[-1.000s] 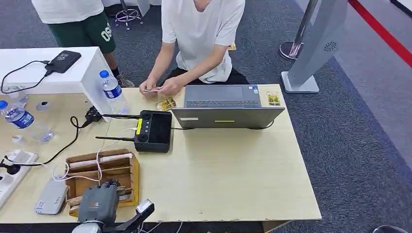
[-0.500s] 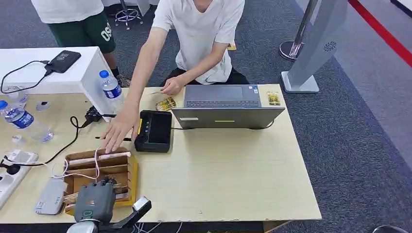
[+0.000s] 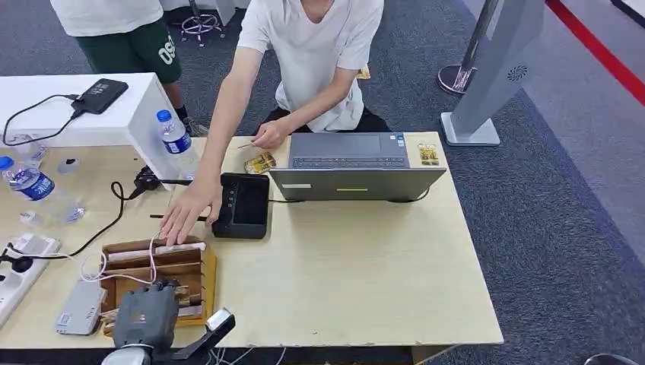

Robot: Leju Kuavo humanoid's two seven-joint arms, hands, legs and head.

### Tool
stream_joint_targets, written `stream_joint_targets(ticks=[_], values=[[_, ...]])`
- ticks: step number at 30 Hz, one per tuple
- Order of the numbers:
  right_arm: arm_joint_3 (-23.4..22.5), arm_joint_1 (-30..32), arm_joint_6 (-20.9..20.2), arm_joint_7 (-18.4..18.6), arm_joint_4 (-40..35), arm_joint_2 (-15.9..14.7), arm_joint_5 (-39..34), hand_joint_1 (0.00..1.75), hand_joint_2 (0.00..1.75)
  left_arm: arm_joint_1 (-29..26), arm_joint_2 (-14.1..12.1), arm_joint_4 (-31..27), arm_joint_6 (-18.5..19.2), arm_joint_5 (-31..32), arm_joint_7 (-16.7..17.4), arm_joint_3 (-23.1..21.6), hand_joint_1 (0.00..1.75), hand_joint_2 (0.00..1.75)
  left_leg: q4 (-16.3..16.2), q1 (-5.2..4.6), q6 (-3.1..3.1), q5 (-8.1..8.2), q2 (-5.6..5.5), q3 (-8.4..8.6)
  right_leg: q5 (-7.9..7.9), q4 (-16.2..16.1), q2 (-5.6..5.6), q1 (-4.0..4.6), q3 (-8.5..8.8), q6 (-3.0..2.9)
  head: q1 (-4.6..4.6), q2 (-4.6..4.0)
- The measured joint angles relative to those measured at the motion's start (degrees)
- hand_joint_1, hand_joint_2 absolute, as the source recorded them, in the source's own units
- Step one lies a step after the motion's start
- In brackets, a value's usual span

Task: Pass the card to the sensor for recognition and then transmit it.

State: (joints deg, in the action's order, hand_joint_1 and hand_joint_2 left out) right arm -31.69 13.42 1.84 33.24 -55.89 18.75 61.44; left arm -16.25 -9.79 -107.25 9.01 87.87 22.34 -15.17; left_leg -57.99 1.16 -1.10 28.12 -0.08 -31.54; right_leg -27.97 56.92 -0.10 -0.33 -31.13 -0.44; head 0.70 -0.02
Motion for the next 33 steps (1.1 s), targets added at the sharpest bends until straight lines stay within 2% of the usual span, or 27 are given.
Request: stream_joint_targets(ticks=[5,11,17,20,23,30,33], values=[[-0.1,0.0,0.0,-0.2,0.1,0.0,0.8,0.0,1.75,0.6,-1.0,-2.7,0.6,0.0,0.0,0.5,1.75,1.75,0.0,0.0,-0.02,-0.02,-0.01,0.01,0.01,0.0,-0.01,0.0,0.0,0.0,0.02,0.0],[-0.5,0.0,-0.2,-0.4,0.4,0.0,1.8,0.0,1.75,5.5,-3.2,-8.3,3.0,0.0,-2.6,2.8,1.75,1.75,0.0,0.0,-0.03,-0.07,-0.03,0.01,0.08,0.1,-0.03,0.01,0.01,-0.09,0.0,0.0],[-0.7,-0.1,-0.8,-1.0,1.0,0.0,3.2,0.0,1.75,10.0,-4.3,-10.2,5.6,0.0,-4.3,5.0,1.75,1.75,0.0,0.0,-0.03,-0.07,-0.02,0.0,0.08,0.1,-0.02,0.0,-0.03,-0.09,0.0,0.0],[-2.2,-0.4,-1.4,-3.1,1.9,0.0,6.2,0.0,1.75,15.0,-4.4,-9.3,8.1,0.0,-7.8,8.2,1.75,1.75,0.0,0.0,-0.03,-0.12,-0.15,-0.09,0.08,0.1,-0.14,0.01,-0.04,-0.09,0.0,0.0],[-3.9,-0.7,-1.5,-4.6,2.9,0.0,8.4,0.0,1.75,19.5,-4.9,-7.8,9.9,0.0,-9.2,12.0,1.75,1.75,0.0,0.01,-0.1,-0.16,-0.13,-0.07,0.13,0.1,-0.09,0.01,-0.05,-0.07,0.0,0.0],[-7.3,-1.8,-2.1,-6.3,5.1,0.0,11.4,0.0,1.75,26.7,-6.6,-2.7,11.9,0.0,-9.6,18.5,1.75,1.75,0.0,0.01,-0.09,-0.19,-0.14,-0.1,0.14,0.1,-0.09,0.01,-0.07,-0.07,0.0,0.0],[-8.2,-2.1,-2.2,-7.0,5.8,0.0,12.8,0.0,1.75,29.2,-8.0,0.4,12.3,0.0,-8.1,20.8,1.75,1.75,0.0,0.01,-0.1,-0.19,-0.13,-0.09,0.14,0.1,-0.07,0.01,-0.07,-0.07,-0.02,0.0]])
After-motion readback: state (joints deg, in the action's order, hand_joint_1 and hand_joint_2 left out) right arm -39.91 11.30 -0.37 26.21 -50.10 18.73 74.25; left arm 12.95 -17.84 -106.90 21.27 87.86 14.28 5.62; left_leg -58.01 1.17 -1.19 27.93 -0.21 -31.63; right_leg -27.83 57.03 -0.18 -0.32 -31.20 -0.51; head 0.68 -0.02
